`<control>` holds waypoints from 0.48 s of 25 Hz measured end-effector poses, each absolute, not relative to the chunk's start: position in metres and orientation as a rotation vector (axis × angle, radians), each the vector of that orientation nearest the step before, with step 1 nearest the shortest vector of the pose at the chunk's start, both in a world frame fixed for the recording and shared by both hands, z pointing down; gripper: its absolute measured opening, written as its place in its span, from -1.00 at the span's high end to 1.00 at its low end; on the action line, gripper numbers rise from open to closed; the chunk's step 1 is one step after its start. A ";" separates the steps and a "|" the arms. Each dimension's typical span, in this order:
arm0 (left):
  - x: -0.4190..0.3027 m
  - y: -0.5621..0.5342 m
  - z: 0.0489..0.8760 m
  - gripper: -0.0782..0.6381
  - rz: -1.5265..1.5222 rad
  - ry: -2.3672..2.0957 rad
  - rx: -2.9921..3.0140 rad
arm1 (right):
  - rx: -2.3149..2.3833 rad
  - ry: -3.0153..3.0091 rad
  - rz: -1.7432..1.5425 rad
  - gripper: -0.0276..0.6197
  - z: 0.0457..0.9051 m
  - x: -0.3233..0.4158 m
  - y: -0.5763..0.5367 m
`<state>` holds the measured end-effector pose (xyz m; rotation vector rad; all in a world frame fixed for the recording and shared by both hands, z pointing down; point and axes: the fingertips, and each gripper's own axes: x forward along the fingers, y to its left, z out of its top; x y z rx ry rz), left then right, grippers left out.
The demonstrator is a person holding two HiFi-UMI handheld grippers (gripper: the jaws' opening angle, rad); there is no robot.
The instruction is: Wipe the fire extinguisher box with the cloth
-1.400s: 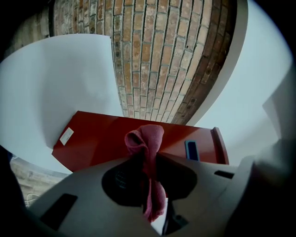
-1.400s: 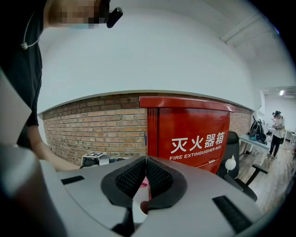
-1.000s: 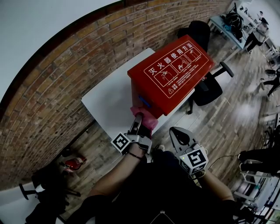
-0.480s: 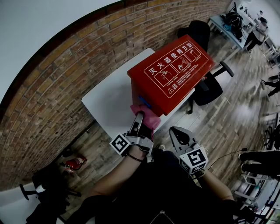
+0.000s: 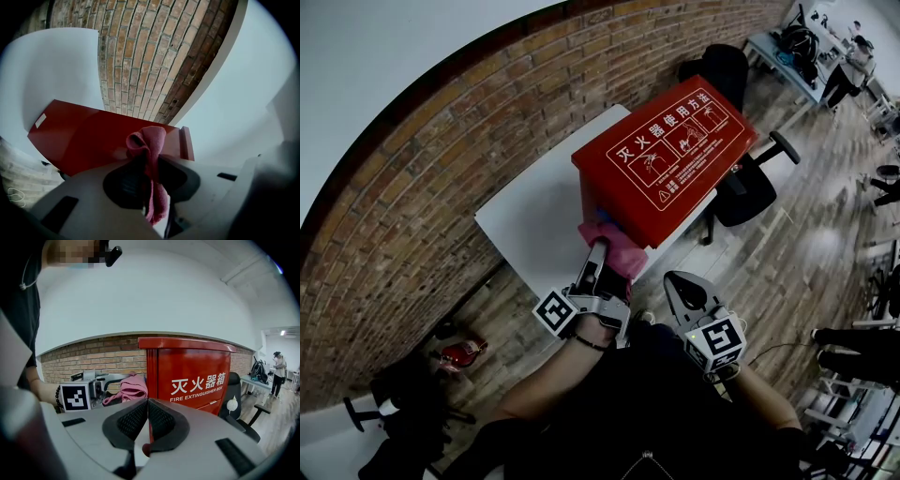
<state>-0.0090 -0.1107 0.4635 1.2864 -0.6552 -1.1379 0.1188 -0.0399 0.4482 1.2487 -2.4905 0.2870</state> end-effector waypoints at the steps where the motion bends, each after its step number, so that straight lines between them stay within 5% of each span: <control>1: -0.009 -0.111 0.459 0.43 -1.145 -0.648 1.292 | 1.249 -2.491 0.287 0.85 0.448 0.119 -0.040; 12: -0.008 -0.110 0.430 0.43 -1.180 -0.608 1.307 | 1.263 -2.488 0.273 0.85 0.445 0.121 -0.040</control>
